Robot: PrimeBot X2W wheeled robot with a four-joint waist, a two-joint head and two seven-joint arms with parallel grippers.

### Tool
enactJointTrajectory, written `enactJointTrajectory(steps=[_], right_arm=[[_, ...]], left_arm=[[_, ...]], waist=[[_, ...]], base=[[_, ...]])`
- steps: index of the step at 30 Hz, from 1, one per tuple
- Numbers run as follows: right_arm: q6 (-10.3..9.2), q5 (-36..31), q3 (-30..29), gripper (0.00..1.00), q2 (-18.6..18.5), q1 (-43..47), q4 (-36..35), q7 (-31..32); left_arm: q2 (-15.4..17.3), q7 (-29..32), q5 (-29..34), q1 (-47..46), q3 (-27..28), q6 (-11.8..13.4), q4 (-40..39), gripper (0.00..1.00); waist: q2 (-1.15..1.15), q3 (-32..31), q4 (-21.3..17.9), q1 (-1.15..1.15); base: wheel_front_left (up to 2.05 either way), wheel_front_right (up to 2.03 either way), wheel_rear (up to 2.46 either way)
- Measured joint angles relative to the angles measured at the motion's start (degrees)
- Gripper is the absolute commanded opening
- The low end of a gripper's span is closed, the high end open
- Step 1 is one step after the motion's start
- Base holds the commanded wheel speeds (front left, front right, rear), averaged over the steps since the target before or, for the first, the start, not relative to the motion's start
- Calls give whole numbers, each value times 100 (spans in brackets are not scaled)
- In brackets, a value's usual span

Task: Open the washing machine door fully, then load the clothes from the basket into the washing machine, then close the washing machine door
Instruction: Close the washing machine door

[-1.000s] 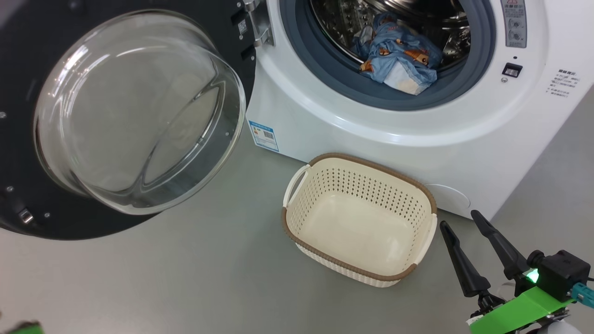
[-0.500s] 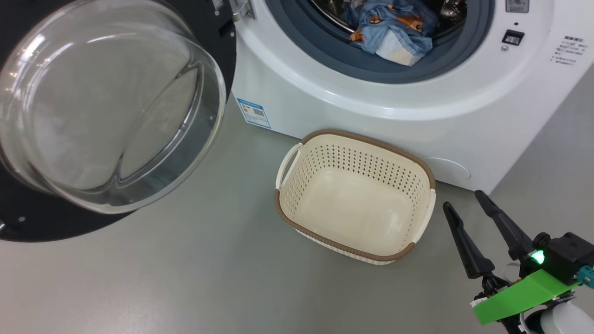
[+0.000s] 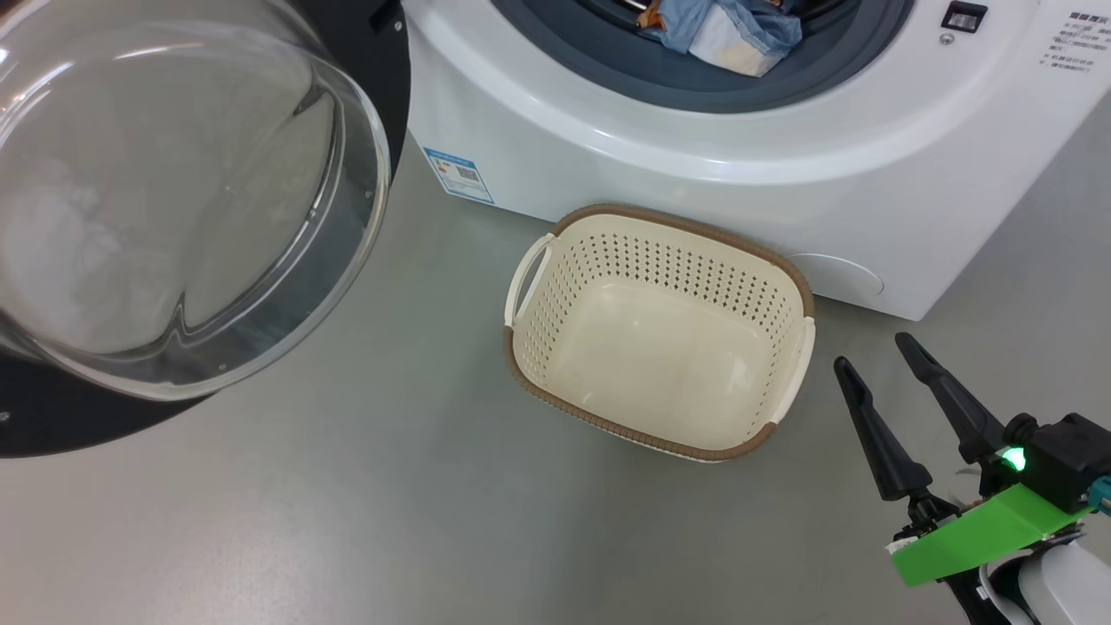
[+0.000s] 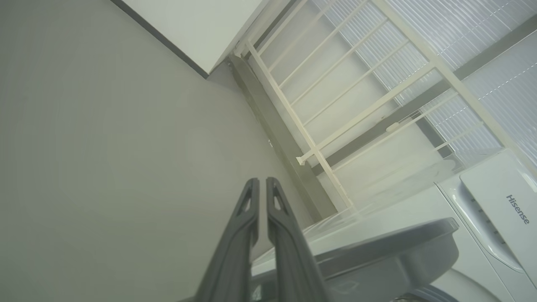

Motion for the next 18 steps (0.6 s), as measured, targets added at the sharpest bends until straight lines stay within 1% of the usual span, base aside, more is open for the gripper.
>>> enactJointTrajectory(steps=[6, 10, 14, 18], right_arm=[[0, 0, 22, 100, -101, -64, 2, 0], [0, 0, 22, 100, -157, -65, 2, 0], [0, 0, 37, 100, -200, -65, 2, 0], [0, 0, 59, 100, -238, -65, 1, 0]], left_arm=[[192, 660, -27, -320, -305, -4, 483, 0], [187, 1032, -33, -369, -471, -32, 641, 0], [190, 1291, -18, -396, -654, -36, 726, 0], [174, 1455, -22, -398, -703, -71, 745, 0]], waist=[[0, 84, 33, -1], [0, 113, 76, -1], [0, 110, 104, -1], [0, 97, 107, -1]], base=[[0, 0, 0], [0, 0, 0], [0, 0, 0], [0, 0, 0]])
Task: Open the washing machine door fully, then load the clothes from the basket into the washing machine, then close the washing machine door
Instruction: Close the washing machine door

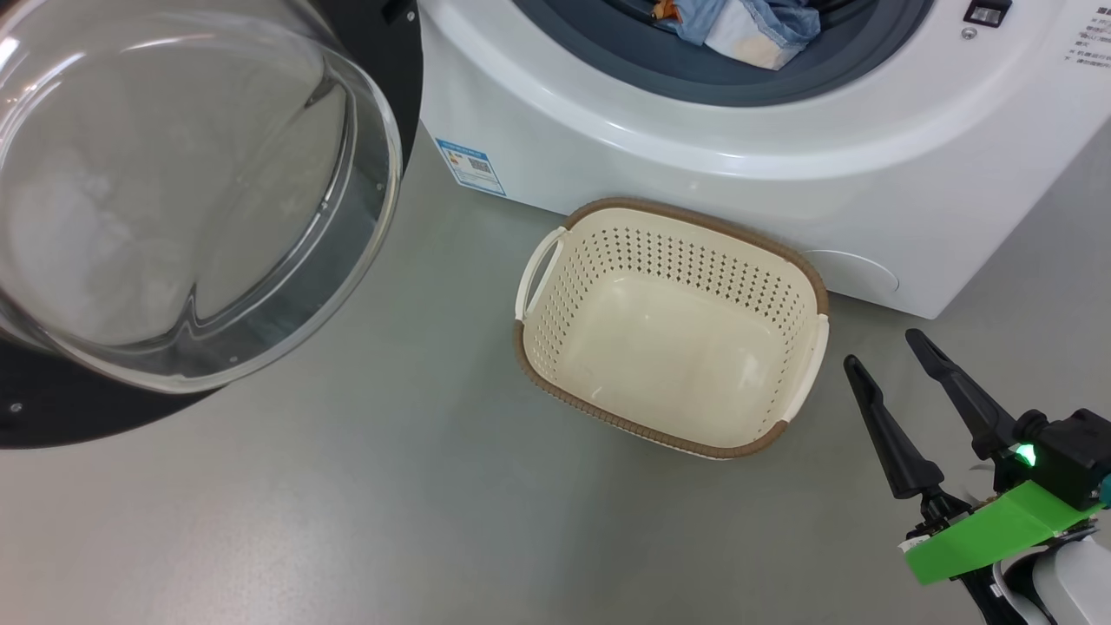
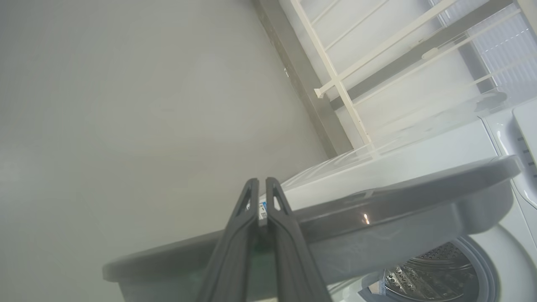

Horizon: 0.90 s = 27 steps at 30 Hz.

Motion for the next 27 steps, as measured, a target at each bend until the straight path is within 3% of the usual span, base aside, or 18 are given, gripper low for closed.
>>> enactJointTrajectory(steps=[13, 27], right_arm=[[0, 1, 1, 100, -13, 1, 7, 0], [0, 9, -88, 100, 157, 124, 12, 0]], left_arm=[[25, 1002, -242, 125, -98, 3, -250, 0], [-99, 2387, -704, 637, -333, -58, -1324, 0]], waist=[[0, -143, -7, 0], [0, -543, -30, 0]], base=[[0, 0, 0], [0, 0, 0]])
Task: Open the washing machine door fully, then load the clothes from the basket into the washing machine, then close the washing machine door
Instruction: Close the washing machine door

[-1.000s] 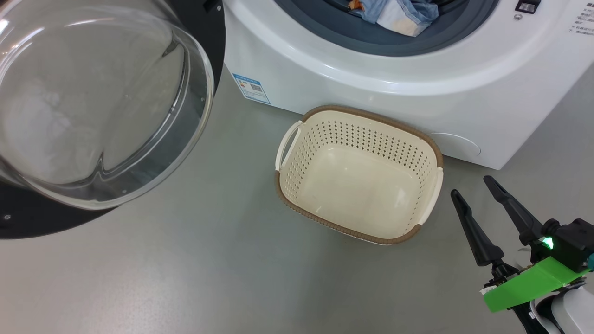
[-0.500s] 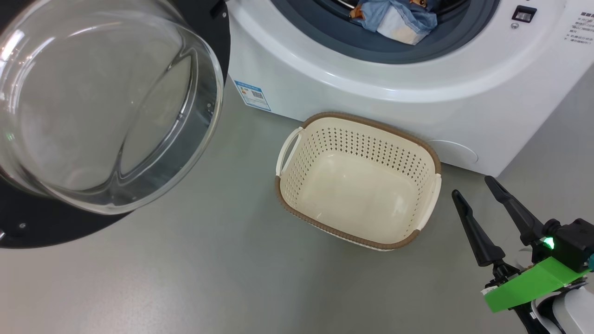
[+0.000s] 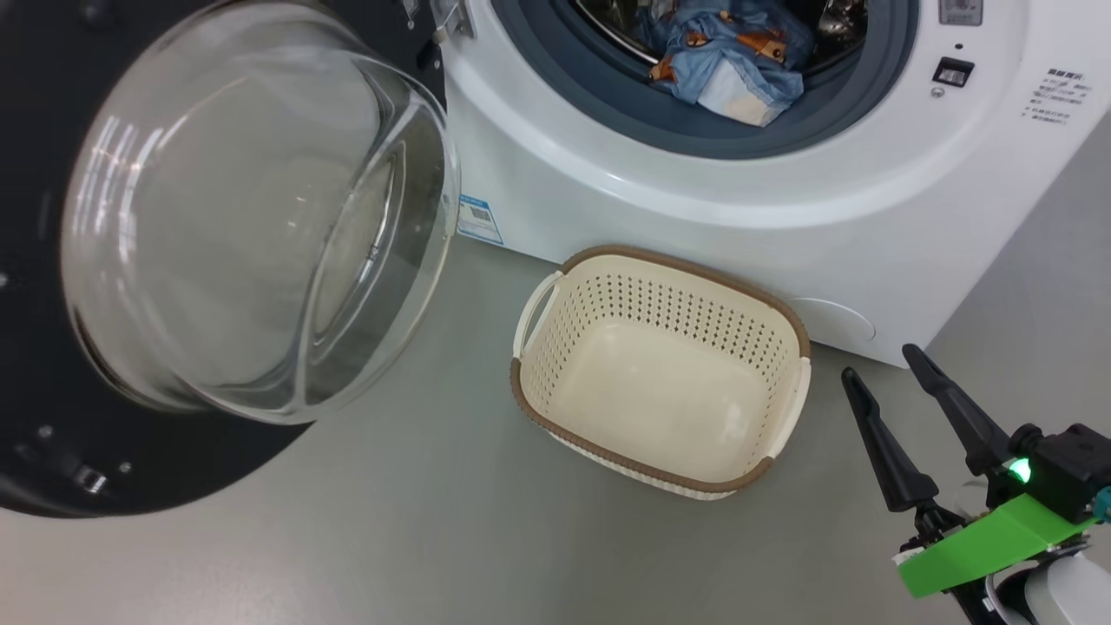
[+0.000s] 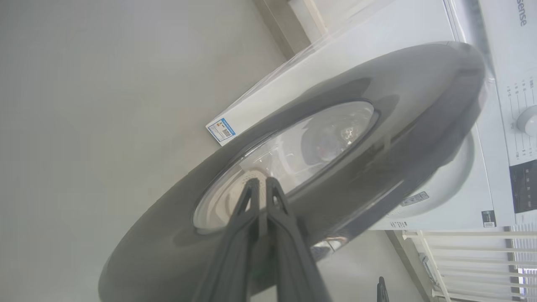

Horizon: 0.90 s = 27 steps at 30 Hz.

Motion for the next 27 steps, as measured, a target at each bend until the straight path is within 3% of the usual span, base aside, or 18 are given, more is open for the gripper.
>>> enactJointTrajectory(steps=[12, 27], right_arm=[[0, 0, -169, 100, 194, 266, -43, 0], [0, -2, -367, 100, 391, 398, -136, -1]], left_arm=[[-296, 973, -530, 604, -182, 3, -1333, 0], [-825, 1372, -794, 1288, -469, 364, -3336, 0]], waist=[[0, -366, -101, 0], [0, -504, -616, 0]], base=[[0, 0, 0], [0, 0, 0]])
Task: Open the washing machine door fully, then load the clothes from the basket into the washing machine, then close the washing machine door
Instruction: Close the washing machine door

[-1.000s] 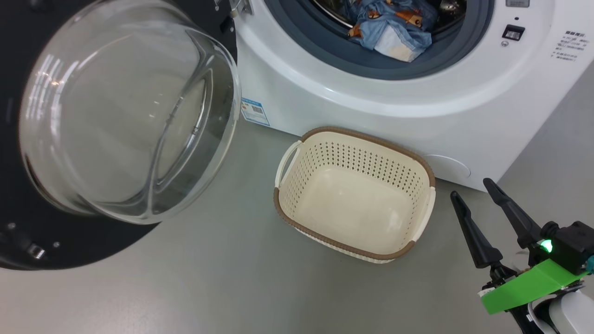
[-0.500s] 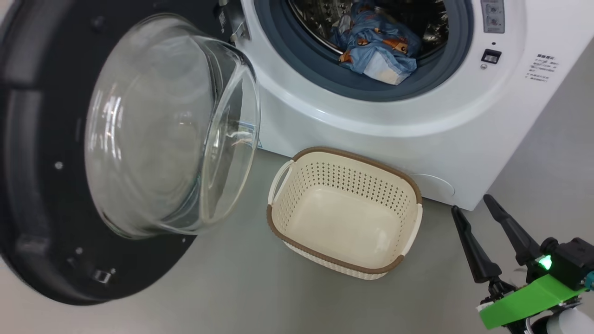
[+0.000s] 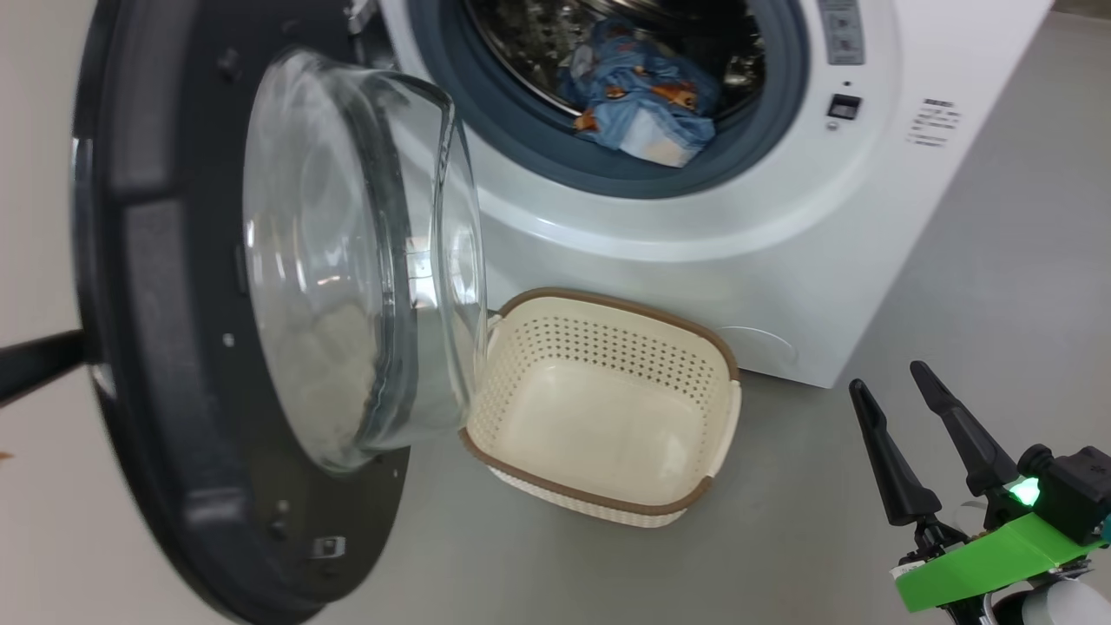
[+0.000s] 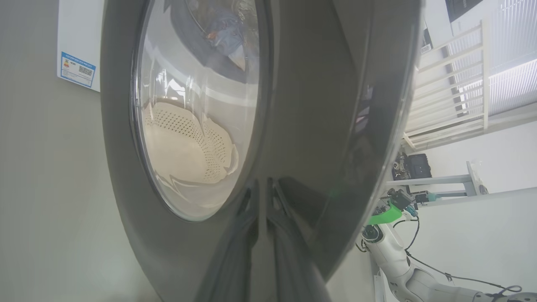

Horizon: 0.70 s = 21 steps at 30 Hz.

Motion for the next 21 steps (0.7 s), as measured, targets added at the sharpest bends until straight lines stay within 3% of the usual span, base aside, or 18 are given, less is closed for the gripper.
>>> enactJointTrajectory(steps=[8, 21], right_arm=[[0, -9, -93, 100, 110, 71, -47, 0], [0, -54, -238, 100, 318, 96, -121, 1]], left_arm=[[-389, -172, -46, 62, -225, 76, -604, 0], [-680, -679, 409, -281, -515, -68, -441, 0]], waist=[[0, 9, -426, 1], [0, 134, -1203, 0]], base=[[0, 0, 0], [0, 0, 0]])
